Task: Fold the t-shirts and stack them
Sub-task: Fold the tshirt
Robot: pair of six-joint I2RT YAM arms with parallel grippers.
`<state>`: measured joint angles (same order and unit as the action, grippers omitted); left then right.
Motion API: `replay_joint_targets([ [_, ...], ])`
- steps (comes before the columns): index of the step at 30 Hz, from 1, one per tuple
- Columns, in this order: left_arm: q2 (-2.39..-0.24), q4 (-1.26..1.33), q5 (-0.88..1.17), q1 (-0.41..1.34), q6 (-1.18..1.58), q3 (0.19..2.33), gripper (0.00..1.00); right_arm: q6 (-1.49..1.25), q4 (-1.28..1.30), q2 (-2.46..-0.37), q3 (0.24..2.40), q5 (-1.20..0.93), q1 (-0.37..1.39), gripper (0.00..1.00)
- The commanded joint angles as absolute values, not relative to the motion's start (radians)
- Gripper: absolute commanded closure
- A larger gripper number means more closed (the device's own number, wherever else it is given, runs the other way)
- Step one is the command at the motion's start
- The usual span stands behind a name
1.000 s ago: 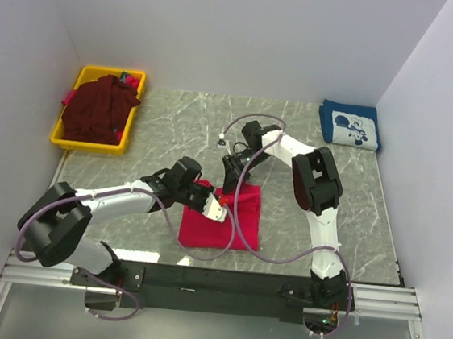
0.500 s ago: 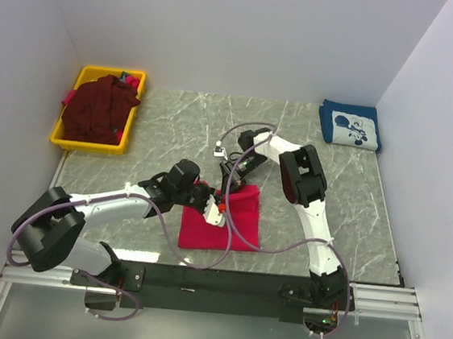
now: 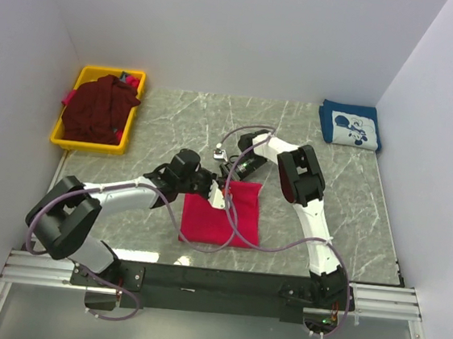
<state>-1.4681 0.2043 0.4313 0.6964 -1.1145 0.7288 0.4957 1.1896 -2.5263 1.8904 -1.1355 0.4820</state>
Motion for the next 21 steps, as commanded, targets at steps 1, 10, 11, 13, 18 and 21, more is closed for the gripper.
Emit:
replay_joint_targets([
  [1, -1.491, 0.285, 0.411, 0.68, -1.132, 0.759, 0.99, 0.528, 1.18, -2.53, 1.873, -1.091, 0.492, 0.86],
  [10, -1.519, 0.362, 0.428, 0.667, -1.141, 0.719, 0.99, 0.5, 1.183, -2.485, 1.891, -1.048, 0.491, 0.85],
  [11, -1.516, 0.367, 0.431, 0.669, -1.143, 0.715, 0.99, 0.491, 1.174, -2.479, 1.902, -1.025, 0.492, 0.85],
  [13, -1.506, 0.385, 0.431, 0.673, -1.155, 0.686, 0.99, 0.463, 1.155, -2.444, 1.917, -0.997, 0.492, 0.84],
  [18, -1.457, 0.422, 0.433, 0.695, -1.23, 0.582, 0.99, 0.434, 1.114, -2.359, 1.937, -0.89, 0.494, 0.82],
  [21, -1.44, 0.448, 0.433, 0.706, -1.269, 0.534, 0.99, 0.428, 1.112, -2.317, 1.94, -0.864, 0.495, 0.75],
])
